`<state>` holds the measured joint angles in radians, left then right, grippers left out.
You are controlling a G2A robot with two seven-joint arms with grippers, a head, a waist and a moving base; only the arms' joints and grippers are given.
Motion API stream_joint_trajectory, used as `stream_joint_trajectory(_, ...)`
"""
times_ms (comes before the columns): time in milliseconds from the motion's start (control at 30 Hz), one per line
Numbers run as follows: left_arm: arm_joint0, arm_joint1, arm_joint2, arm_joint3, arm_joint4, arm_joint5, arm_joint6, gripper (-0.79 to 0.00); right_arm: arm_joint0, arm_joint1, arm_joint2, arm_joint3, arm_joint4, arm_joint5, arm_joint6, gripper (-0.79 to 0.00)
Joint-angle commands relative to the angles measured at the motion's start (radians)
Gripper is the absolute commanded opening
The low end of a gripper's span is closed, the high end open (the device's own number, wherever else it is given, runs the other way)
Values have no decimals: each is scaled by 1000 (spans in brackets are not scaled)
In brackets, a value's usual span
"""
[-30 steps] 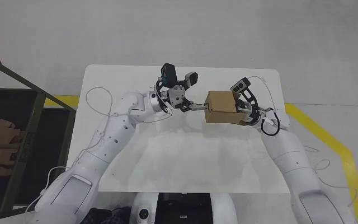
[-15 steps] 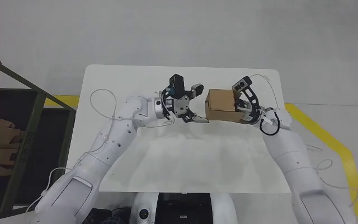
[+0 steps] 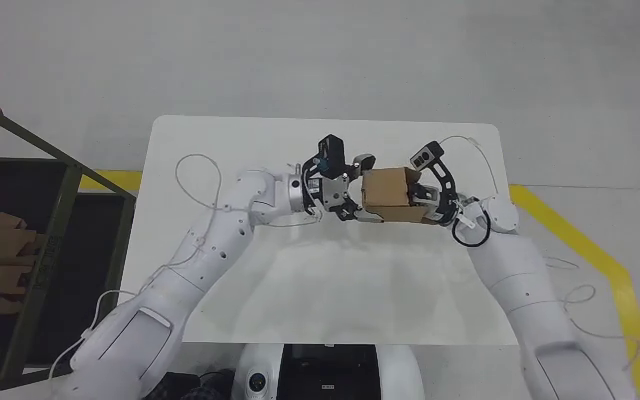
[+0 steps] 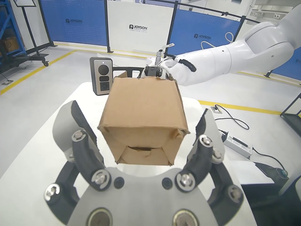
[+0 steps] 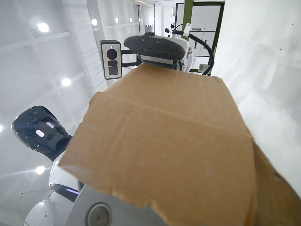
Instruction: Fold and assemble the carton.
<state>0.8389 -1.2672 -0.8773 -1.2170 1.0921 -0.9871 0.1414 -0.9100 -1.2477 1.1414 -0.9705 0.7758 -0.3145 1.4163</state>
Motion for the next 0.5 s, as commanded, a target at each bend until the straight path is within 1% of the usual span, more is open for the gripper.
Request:
stream_joint_trajectory(0, -3, -2, 2, 3, -7, -1, -7, 0, -1, 0, 0, -2, -4, -1, -1, -785)
stream_joint_trajectory(67, -5, -3, 4, 7, -10, -4, -14, 0, -1, 0, -1, -5, -7, -2, -2, -785)
stream_joint_trajectory(100, -7, -3, 4, 9, -12, -5, -16, -15, -2, 0, -1, -7, -8, -4, -3, -785)
stream_joint_trajectory(133, -8, -4, 5, 11, -13, -6, -19, -117, -2, 0, -1, -10, -10, -4, -4, -785)
stream_joint_trajectory(167, -9, -5, 6, 12, -14, -6, -20, -132, -2, 0, -2, -11, -12, -5, -4, -785)
stream_joint_trajectory(200, -9, -5, 6, 13, -14, -7, -20, -191, -3, 0, -2, -14, -14, -6, -5, -785)
stream_joint_trajectory(333, -9, -6, 5, 18, -12, -8, -17, -271, -4, 0, -5, -19, -22, -5, -8, -785)
stream_joint_trajectory(433, -8, -7, 3, 19, -9, -6, -14, -280, -4, 0, -7, -23, -29, -5, -12, -785)
stream_joint_trajectory(467, -8, -7, 2, 19, -8, -6, -13, -299, -4, 0, -7, -24, -29, -6, -13, -785)
